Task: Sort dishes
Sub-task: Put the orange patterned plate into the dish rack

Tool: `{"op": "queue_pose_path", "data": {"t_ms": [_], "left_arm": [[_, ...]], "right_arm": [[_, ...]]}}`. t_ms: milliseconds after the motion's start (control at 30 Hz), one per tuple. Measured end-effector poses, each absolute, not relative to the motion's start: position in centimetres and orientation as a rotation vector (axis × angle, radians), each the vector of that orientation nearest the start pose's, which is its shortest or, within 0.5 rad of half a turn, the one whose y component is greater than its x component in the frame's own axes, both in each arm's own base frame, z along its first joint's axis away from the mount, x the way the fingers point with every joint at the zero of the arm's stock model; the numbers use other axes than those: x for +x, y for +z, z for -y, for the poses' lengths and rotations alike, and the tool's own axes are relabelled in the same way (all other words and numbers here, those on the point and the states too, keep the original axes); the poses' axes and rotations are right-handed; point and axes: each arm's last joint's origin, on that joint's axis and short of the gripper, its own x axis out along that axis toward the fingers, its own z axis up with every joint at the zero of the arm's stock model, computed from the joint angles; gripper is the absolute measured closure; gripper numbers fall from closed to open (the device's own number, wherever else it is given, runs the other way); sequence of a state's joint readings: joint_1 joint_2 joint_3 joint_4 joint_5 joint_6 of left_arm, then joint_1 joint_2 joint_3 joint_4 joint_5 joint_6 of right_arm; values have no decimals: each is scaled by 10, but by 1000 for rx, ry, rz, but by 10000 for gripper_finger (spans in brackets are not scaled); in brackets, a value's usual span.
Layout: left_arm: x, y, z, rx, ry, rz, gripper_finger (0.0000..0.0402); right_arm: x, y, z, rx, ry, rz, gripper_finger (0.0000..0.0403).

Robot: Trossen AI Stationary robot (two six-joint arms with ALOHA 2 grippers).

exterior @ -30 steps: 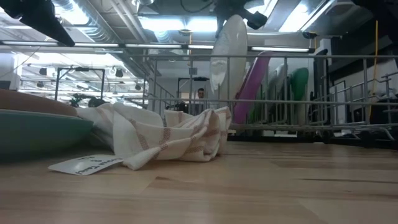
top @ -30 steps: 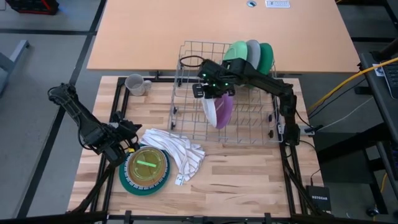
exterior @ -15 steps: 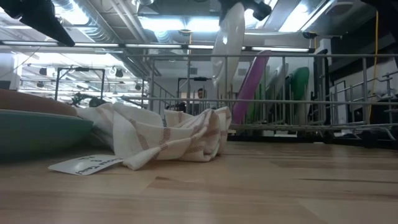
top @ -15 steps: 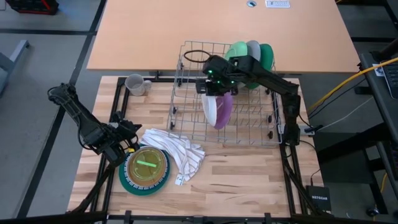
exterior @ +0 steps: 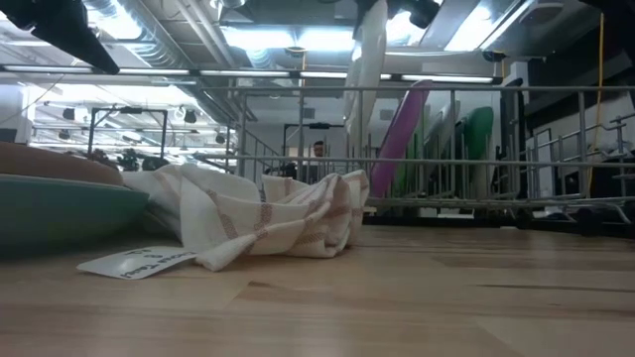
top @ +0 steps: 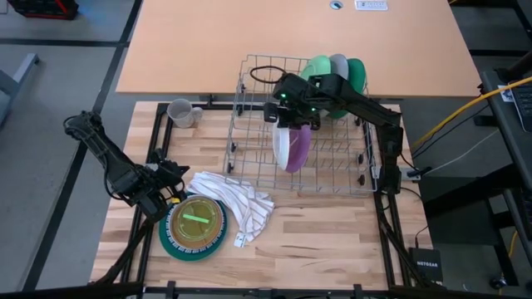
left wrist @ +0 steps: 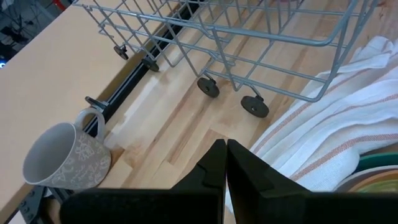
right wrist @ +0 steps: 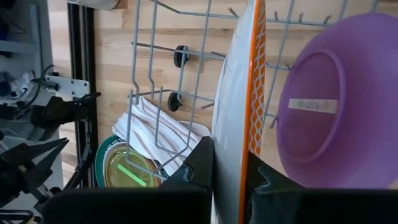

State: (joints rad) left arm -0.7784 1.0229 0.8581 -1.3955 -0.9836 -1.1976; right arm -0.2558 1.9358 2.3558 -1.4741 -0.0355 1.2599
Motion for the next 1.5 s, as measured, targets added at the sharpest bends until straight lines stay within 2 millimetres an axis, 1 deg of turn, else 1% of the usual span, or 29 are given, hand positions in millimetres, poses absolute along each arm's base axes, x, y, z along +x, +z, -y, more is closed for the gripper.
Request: {"op": "queue_pose_path", "data": {"t_ms": [267, 600, 733, 1000, 1133, 1233, 1500], "left_arm": [[113, 264, 78, 103, 649, -682, 398], [113, 264, 78, 103, 649, -682, 398], [113, 264, 78, 103, 649, -683, 398], [113, 264, 78, 104, 649, -683, 398], [113, 264, 78, 104, 649, -683, 398], [113, 264, 78, 104, 649, -683, 398], [113, 264, 78, 105, 649, -683, 398]], "right_arm": [[347, 419, 91, 1293, -912, -776, 382], [347, 420, 91, 1292, -907, -770, 382], [352, 422, 92, 1305, -861, -736, 382], [351, 422, 92, 1296, -875, -735, 382], [353, 414, 92, 1287, -901, -757, 382], [356, 405, 94, 1267, -926, -779, 382], [366, 381, 96, 1254, -924, -827, 382]]}}
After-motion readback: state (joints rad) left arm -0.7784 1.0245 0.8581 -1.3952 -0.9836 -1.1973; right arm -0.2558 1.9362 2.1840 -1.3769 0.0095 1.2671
